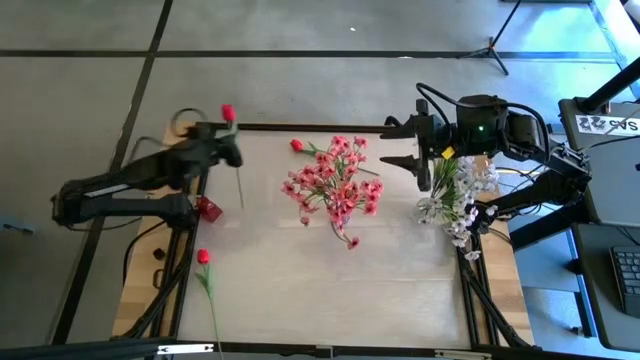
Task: Sort flowers into vase by color
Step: Put the top left red flower into the red vase
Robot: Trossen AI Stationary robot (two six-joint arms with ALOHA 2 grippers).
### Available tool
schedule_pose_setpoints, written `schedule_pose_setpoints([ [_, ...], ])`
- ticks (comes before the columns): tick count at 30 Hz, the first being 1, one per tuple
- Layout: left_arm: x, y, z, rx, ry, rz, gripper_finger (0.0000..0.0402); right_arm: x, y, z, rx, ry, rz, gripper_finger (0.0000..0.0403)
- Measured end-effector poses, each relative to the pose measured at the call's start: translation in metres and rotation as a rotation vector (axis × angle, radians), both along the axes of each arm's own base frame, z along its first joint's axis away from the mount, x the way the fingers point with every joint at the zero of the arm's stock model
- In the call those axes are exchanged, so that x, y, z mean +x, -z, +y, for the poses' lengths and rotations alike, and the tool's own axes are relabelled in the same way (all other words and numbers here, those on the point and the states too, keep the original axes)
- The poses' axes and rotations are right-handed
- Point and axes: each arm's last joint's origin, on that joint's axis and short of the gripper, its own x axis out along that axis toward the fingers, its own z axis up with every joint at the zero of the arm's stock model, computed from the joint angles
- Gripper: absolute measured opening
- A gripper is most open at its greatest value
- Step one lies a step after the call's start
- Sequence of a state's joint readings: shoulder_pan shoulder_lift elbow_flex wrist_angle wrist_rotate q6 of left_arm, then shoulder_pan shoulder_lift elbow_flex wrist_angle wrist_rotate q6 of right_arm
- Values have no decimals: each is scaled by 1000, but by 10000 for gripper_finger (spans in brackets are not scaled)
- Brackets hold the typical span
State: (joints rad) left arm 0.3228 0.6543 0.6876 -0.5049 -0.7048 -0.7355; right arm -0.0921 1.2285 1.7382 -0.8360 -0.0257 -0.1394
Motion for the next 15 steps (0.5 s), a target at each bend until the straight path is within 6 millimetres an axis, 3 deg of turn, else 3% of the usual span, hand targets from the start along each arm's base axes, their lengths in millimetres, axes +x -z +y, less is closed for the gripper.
schedule_pose_setpoints([
  [8,-45,-28,-24,218,59,-115,1,0,0,0,8,3,-3,238],
  [15,-66,-63,-33,453,267,6,0,0,0,0,16,6,-5,238],
])
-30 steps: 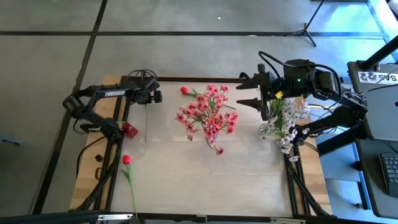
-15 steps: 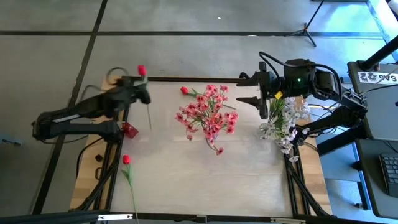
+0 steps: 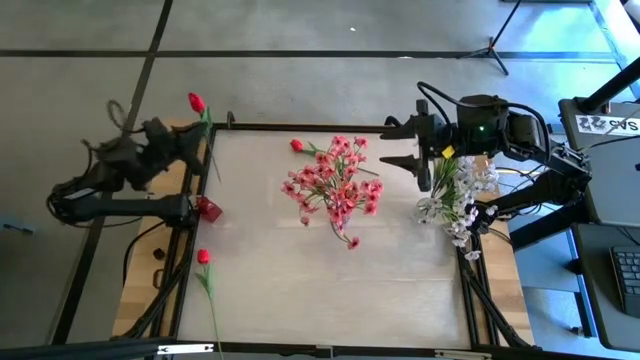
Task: Sort flowers into vase by color
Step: Put the top left red flower into the red vase
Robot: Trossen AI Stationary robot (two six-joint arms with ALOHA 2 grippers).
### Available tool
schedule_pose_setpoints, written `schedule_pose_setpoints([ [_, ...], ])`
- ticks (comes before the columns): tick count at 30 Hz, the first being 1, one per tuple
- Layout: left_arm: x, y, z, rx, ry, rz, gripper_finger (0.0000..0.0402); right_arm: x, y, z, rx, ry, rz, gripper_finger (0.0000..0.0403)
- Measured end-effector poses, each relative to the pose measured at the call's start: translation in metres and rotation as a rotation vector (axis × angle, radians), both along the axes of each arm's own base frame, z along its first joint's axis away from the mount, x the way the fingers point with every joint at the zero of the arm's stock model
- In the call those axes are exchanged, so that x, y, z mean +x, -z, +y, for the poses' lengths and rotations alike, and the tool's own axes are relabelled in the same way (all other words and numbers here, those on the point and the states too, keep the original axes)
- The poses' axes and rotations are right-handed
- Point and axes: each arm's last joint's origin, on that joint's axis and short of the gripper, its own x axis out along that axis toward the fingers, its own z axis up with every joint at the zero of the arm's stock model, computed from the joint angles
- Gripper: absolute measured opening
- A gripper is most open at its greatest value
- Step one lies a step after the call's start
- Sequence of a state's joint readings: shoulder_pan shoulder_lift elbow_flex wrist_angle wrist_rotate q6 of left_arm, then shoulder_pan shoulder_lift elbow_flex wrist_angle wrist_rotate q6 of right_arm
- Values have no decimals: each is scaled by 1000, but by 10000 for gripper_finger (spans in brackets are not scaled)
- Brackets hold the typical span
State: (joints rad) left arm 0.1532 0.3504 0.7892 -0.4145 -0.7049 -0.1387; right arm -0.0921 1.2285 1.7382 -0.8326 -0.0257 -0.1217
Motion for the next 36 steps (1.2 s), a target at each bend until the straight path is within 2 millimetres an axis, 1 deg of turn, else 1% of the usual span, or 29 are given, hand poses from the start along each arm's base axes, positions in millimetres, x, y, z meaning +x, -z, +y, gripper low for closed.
schedule_pose_setpoints([
  [2,-7,-12,-2,42,56,-3,0,0,0,0,35,12,-2,238],
  [5,-15,-23,-6,57,161,28,0,0,0,0,84,28,-4,238],
  [8,-25,-27,-10,10,255,56,0,0,0,0,111,38,-3,238],
  [11,-31,-27,-13,-65,312,73,0,0,1,0,135,46,-2,238],
  [15,-37,-21,-15,-104,354,75,0,0,1,-2,121,97,-5,238],
  [24,-59,-3,-18,-86,341,37,0,0,-1,-4,92,184,-23,238],
  [30,-59,14,-17,-49,302,83,0,0,-3,-6,76,232,-50,238],
  [36,-62,24,-17,-49,315,72,0,0,-3,-7,115,275,-60,238],
])
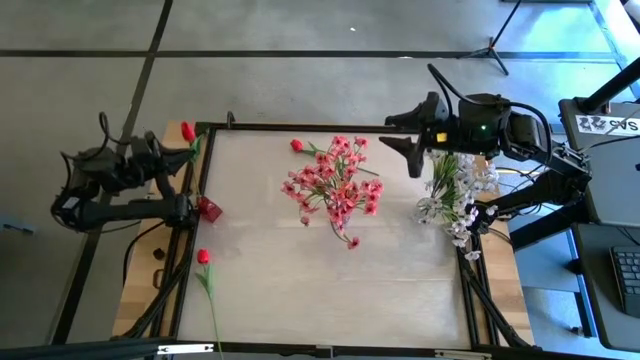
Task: Sort flowers into vase by color
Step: Put the top left red flower into the red vase
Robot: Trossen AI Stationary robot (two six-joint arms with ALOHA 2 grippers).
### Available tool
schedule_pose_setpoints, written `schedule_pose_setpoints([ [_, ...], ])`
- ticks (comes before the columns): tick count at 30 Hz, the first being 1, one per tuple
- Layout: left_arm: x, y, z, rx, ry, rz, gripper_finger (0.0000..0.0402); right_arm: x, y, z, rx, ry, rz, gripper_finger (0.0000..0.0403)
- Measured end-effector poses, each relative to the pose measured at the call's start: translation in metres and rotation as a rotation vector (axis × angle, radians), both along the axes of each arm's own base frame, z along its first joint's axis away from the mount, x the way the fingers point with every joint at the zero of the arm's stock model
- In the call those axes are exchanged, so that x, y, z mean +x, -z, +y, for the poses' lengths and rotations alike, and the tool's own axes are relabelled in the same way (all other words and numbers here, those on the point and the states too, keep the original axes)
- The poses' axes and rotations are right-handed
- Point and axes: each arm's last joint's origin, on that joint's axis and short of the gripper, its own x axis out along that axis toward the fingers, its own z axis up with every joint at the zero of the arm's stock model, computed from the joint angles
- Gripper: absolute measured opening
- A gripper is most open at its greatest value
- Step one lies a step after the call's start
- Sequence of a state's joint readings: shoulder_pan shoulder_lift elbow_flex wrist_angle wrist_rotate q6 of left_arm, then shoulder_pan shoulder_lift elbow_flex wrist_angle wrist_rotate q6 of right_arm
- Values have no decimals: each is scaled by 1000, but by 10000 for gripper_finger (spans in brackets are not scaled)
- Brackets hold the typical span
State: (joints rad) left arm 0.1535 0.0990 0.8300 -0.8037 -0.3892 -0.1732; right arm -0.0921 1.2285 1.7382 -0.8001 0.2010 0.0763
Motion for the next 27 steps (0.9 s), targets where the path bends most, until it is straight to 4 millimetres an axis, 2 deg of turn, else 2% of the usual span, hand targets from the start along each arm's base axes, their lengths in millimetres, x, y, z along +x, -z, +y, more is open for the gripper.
schedule_pose_setpoints([
  [12,-1,26,-3,-131,76,-37,4,1,-6,-1,-8,27,-70,238],
  [20,-7,46,-4,-328,56,90,26,2,-7,-1,-9,27,-80,238],
  [27,-10,51,-4,-476,-10,73,59,2,-11,-2,-22,68,-122,239],
])
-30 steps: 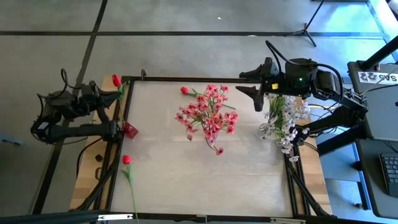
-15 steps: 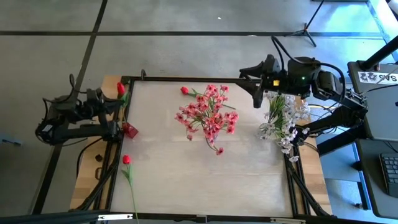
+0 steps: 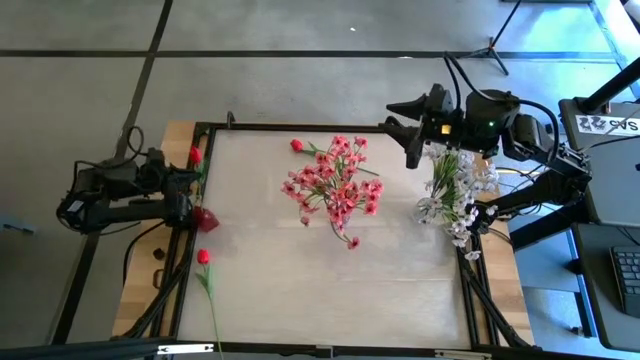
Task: Sort flowers into vase by color
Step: Put the top left red flower into the red vase, then put the bottom red flower into the red vase
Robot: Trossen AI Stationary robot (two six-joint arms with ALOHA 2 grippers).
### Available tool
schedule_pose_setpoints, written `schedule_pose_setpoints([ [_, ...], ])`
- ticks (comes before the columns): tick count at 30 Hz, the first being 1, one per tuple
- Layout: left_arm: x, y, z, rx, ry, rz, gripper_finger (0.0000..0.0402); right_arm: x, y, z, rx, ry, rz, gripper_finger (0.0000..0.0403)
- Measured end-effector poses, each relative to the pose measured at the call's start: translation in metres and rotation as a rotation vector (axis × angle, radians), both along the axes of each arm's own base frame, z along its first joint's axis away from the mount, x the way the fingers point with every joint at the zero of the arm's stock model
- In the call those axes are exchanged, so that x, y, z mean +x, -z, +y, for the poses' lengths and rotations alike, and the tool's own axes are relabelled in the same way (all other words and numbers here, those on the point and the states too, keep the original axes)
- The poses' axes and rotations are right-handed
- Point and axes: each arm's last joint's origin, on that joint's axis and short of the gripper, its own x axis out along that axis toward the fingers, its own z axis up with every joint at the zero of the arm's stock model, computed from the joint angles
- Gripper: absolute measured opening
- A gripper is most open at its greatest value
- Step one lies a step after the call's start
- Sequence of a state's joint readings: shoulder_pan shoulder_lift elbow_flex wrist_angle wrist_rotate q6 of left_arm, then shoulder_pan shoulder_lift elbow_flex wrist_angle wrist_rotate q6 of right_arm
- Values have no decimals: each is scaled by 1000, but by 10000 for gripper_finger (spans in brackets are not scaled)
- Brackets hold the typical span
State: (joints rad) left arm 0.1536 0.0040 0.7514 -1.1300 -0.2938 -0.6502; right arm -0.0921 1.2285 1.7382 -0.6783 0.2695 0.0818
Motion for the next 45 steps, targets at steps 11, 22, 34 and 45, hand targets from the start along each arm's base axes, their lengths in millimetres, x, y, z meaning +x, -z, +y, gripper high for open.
schedule_pose_setpoints([
  [11,-11,-24,-4,-47,79,-81,140,0,0,0,-1,8,3,239],
  [22,-22,-64,-15,-109,365,-424,133,0,0,0,-11,6,8,239],
  [34,56,-69,-11,-587,568,-113,87,-3,11,0,-2,13,119,239],
  [45,95,-55,-17,-902,607,204,65,-10,29,1,79,3,307,239],
])
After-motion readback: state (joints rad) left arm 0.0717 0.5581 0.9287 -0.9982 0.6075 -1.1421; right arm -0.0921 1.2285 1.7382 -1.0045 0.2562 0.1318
